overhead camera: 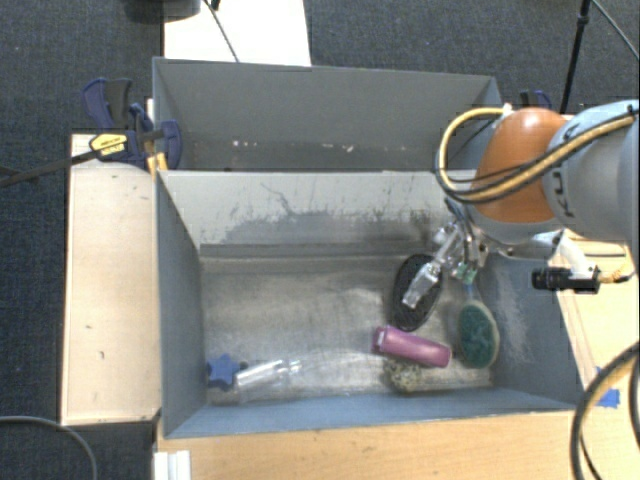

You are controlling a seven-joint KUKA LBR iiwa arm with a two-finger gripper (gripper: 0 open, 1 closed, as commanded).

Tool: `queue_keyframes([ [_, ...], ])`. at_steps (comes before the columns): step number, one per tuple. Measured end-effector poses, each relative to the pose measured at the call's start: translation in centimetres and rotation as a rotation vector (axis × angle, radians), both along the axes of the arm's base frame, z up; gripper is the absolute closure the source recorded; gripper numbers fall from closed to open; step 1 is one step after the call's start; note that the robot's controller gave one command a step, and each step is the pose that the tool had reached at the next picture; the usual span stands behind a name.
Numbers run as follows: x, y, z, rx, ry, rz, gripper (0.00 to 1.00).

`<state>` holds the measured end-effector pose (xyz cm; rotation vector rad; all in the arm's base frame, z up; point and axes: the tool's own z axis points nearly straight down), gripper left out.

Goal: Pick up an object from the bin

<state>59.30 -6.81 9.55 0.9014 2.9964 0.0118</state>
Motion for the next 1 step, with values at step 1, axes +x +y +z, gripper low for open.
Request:
queue_keyframes([
  [1, -0.02, 0.26, 0.05, 0.004, 0.005, 0.003, 1.00],
])
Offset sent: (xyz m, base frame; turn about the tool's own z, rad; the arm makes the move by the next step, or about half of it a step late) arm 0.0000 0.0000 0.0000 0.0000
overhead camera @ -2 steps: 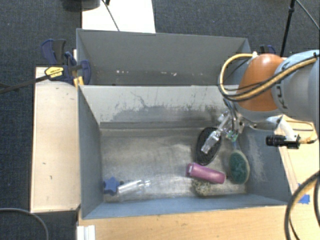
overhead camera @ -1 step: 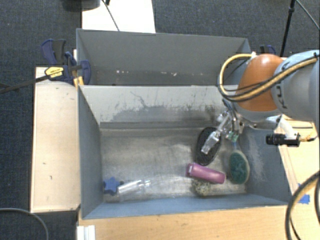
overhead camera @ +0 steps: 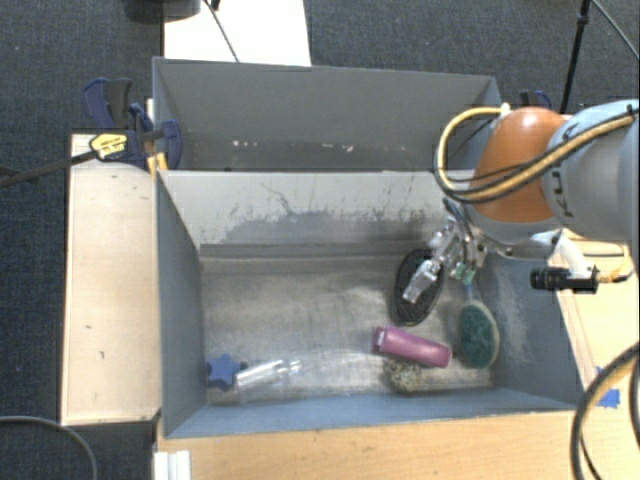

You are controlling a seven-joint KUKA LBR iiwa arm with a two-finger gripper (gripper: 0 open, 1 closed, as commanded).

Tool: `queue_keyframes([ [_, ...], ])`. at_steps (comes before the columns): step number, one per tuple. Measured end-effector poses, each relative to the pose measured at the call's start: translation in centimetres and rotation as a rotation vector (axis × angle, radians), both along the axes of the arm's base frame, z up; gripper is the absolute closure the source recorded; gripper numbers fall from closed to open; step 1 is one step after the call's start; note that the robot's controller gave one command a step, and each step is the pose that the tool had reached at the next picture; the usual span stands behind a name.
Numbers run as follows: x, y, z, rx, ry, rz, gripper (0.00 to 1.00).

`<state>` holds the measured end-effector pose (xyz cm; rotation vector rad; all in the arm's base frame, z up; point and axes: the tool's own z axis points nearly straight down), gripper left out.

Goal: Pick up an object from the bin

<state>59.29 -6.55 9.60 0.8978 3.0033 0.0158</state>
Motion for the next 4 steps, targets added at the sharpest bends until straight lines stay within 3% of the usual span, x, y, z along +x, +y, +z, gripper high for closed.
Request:
queue_keyframes([
  [1, 0.0, 0.5, 9.2, -0.008, 0.000, -0.064, 1.00],
  [2, -6.0, -4.5, 16.4, -0.012, 0.003, 0.127, 1.00],
  [3, -7.4, -5.9, 3.5, 0.007, 0.013, 0.167, 1.00],
  [4, -5.1, -4.8, 5.4, -0.007, 0.007, 0.309, 1.00],
])
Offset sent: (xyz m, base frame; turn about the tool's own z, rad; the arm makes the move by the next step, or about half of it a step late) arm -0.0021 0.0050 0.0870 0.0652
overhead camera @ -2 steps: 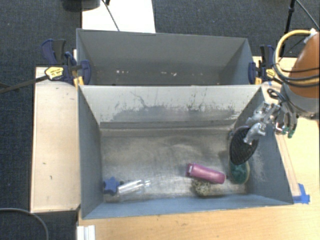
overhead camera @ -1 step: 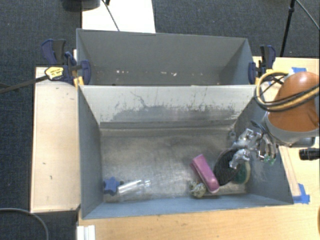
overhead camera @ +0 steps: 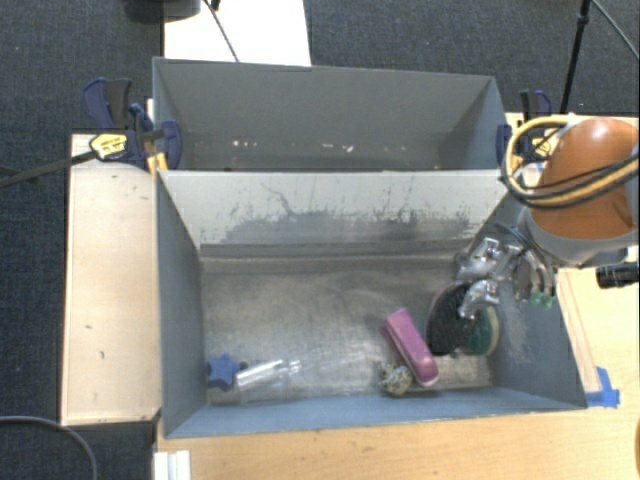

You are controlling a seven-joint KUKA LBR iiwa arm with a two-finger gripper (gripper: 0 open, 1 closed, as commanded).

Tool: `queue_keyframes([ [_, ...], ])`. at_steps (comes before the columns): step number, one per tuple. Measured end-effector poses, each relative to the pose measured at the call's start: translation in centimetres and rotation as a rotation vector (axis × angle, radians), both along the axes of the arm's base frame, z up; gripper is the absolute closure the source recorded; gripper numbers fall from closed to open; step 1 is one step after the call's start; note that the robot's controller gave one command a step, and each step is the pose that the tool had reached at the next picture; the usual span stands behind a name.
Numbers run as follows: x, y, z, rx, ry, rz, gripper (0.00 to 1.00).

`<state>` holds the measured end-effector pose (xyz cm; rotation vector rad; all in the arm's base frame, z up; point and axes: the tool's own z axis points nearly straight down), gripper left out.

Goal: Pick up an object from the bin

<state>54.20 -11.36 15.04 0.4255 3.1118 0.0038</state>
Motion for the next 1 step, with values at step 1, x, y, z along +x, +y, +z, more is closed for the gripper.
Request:
queue_keyframes([
  [1, -4.20, -0.03, -0.02, -0.003, -0.003, 0.288, 1.00],
])
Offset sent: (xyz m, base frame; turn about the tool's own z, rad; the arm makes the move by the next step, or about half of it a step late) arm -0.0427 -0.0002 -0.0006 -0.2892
